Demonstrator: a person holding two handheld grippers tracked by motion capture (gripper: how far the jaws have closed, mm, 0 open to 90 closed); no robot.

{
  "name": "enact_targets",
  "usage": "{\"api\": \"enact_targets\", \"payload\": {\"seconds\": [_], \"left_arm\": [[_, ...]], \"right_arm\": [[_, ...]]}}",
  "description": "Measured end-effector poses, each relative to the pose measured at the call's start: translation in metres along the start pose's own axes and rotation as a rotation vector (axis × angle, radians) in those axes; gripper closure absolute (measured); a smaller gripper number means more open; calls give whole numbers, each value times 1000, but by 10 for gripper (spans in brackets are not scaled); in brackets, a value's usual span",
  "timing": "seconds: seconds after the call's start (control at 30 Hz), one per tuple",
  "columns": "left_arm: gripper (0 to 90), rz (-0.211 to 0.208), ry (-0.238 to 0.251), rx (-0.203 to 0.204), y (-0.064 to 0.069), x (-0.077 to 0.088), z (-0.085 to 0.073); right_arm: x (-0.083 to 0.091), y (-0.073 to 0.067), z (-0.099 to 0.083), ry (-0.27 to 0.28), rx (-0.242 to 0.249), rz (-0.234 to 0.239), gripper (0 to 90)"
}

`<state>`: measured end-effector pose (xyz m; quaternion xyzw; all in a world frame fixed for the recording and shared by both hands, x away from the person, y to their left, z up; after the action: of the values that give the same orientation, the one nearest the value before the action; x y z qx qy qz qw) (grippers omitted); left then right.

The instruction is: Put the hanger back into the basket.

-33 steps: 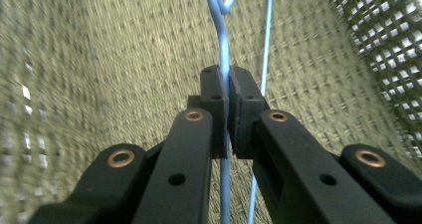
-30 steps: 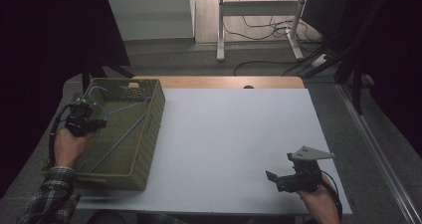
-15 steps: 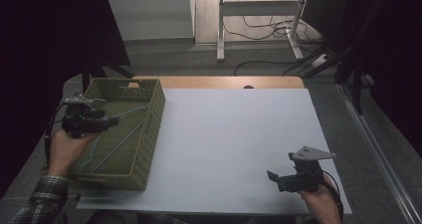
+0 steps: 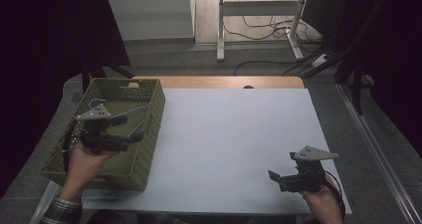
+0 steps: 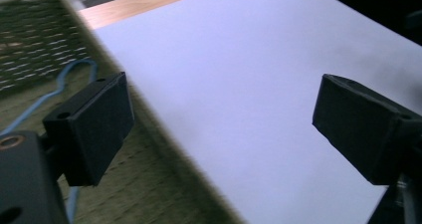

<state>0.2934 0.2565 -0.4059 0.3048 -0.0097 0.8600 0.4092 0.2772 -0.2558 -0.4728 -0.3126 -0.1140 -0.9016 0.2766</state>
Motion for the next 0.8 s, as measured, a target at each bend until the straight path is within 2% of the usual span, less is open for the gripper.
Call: {"api": "enact_targets", "payload": {"seconds": [0.03, 0.07, 0.17, 0.27, 0.37, 0.53, 0.67, 0.73, 0.8], "left_arm": [[67, -4, 2, -4, 10, -7, -4], [64, -4, 2, -4, 10, -7, -4], [59, -22, 19, -19, 27, -18, -12], [47, -30, 25, -30, 37, -27, -17], [38, -25, 5, -48, 45, -38, -23], [36, -65, 22, -28, 61, -50, -34], [30, -94, 23, -39, 77, -61, -42], [26, -119, 9, -42, 83, -70, -47], [21, -111, -17, -59, 87, -79, -52]], "right_arm": [[1, 0, 0, 2, -2, -2, 1], [1, 0, 0, 2, -2, -2, 1], [2, 1, 0, -7, -6, -2, 3], [3, 1, 0, -10, -5, -2, 3], [4, 2, -1, -6, -4, -5, 3], [5, 3, -2, -6, -7, -6, 3], [5, 3, -2, -9, -12, -2, 5], [5, 2, -2, -9, -8, 0, 5], [5, 2, -2, -11, -6, 0, 5]]}}
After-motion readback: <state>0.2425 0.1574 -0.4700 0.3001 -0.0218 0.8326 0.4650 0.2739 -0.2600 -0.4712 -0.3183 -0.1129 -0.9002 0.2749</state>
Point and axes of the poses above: each handheld gripper's, and its own axes: x roughly backward along the jaws, z roughly out of its top, y roughly to its right, the point moved 3 cm from there along -x, roughly forward along the jaws, and after that the axes turned 8 degrees about -z, right-handed, at the moved point
